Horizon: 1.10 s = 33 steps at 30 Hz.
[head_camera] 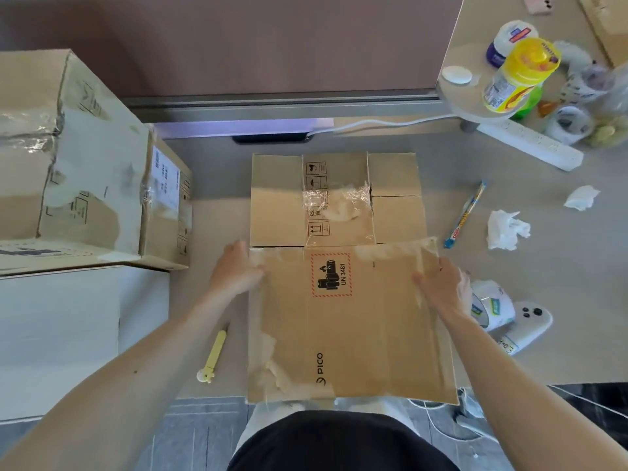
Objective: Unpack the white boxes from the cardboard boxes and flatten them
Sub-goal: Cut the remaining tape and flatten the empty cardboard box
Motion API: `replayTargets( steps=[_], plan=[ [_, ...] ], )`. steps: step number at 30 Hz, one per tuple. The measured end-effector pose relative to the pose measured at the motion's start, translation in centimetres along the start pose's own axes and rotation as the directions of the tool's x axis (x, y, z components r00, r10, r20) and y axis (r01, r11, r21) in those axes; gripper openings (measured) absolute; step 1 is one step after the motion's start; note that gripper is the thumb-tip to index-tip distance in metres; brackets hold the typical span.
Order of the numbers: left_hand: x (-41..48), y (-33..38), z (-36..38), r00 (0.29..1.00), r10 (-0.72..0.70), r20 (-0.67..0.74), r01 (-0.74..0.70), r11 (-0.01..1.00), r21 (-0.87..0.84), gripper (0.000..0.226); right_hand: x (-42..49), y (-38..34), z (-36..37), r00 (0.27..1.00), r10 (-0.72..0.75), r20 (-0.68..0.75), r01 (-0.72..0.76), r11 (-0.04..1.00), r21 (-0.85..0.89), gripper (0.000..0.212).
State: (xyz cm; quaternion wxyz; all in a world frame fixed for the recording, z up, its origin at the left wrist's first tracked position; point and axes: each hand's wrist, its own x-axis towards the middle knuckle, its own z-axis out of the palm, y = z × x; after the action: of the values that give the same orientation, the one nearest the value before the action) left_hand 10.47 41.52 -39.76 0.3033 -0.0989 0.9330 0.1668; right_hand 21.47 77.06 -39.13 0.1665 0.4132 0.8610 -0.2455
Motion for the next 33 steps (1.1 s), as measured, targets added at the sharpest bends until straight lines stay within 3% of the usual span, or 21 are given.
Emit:
replayTargets(
  steps=[3,6,9,15,18,20,25,33],
  plan=[
    [1.5,1.3,-0.3,0.983,0.075,-0.169,-0.063,0.995,0.074,0.063,1.0,-0.9,0.3,0.995,-0.078,-0.056,0.071,0.992,-0.108,0.064],
    [3.8,3.8,-0.6,0.941,0.260,-0.218,-0.244,0.965,0.097,0.060,2.9,-3.3,0.5,0.971,-0.200,-0.130,0.185,0.975,-0.120,0.065],
    [6.7,6.6,-0.3,0.912,0.380,-0.156,-0.350,0.917,0.191,0.064,5.8,-6.6,1.1,0.924,-0.364,-0.113,0.345,0.925,-0.159,0.060],
    [11.9,11.6,1.2,0.920,0.390,-0.040,-0.358,0.878,0.318,0.072,12.4,-13.4,4.0,0.871,-0.490,0.027,0.482,0.843,-0.237,0.055],
    [14.1,11.8,2.2,0.927,0.375,-0.015,-0.354,0.886,0.300,0.070,14.8,-14.6,5.7,0.889,-0.451,0.081,0.456,0.849,-0.268,0.067],
    [14.7,11.5,3.2,0.928,0.366,-0.071,-0.315,0.872,0.375,0.070,15.4,-14.8,6.8,0.901,-0.425,0.080,0.429,0.856,-0.288,0.071],
    [15.3,11.2,4.5,0.915,0.370,-0.163,-0.262,0.849,0.458,0.068,15.2,-14.8,8.4,0.913,-0.408,0.008,0.382,0.847,-0.368,0.068],
    [15.2,11.4,4.3,0.918,0.359,-0.165,-0.250,0.851,0.461,0.068,15.2,-15.1,8.4,0.921,-0.390,0.012,0.358,0.832,-0.424,0.069]
  ],
)
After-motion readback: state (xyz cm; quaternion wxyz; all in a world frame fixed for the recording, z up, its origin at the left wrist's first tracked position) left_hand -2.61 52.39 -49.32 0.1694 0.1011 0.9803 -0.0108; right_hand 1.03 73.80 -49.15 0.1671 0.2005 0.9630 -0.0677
